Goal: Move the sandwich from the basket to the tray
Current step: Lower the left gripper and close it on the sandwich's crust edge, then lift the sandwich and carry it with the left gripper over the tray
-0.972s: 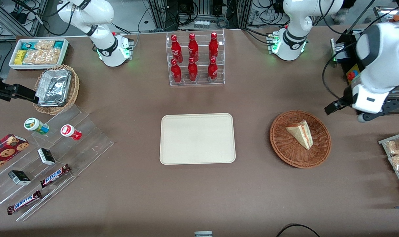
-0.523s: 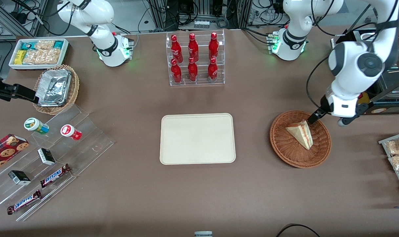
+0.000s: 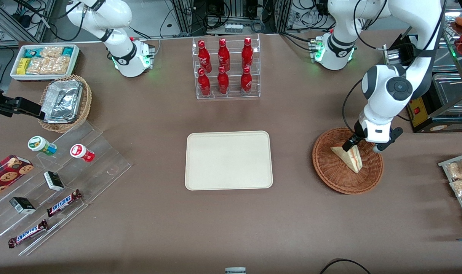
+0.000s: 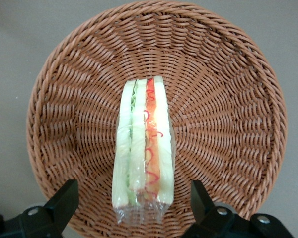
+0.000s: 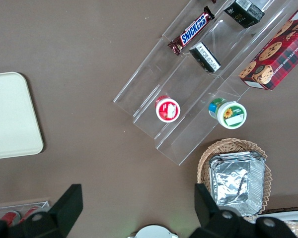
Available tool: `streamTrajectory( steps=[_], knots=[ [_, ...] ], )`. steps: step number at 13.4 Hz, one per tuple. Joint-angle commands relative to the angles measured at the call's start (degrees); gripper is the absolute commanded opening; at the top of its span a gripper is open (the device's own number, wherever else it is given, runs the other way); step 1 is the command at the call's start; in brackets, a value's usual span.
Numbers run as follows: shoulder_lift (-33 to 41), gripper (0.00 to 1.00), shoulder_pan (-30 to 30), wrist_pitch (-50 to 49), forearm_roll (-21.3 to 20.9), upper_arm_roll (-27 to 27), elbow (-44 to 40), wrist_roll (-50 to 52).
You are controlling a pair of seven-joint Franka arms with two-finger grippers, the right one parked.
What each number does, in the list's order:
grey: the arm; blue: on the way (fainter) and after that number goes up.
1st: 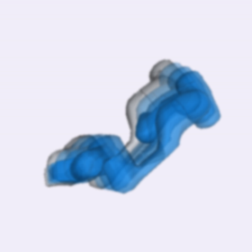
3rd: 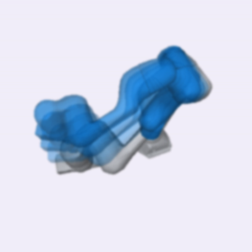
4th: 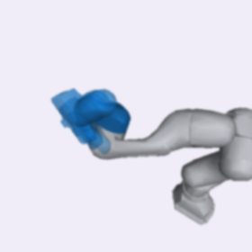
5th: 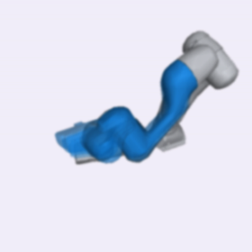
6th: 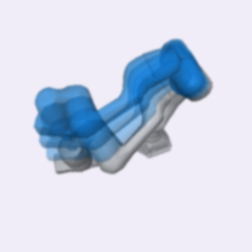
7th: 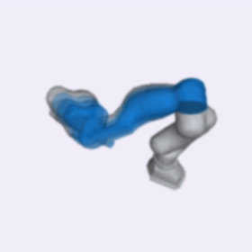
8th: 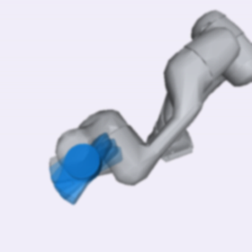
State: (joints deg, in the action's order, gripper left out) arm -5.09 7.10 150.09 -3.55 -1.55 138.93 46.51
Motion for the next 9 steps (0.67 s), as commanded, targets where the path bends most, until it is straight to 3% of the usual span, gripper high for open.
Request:
streamTrajectory(
  steps=[1,2,3,5,7,9],
  knots=[
    [-2.37,0.99,0.28,2.83,0.21,-0.12,-0.15,0.86],
    [-2.64,0.97,0.28,3.71,0.21,-0.12,-0.15,0.86],
    [-3.08,0.87,0.28,3.80,0.21,-0.12,-0.33,0.86],
    [-4.05,0.59,0.28,3.98,0.21,-0.12,-0.94,0.95],
    [-4.23,0.38,0.28,4.42,0.21,-0.12,-1.03,0.95],
    [-4.23,0.01,0.37,4.33,0.21,-0.12,-1.65,0.78]
  ],
)
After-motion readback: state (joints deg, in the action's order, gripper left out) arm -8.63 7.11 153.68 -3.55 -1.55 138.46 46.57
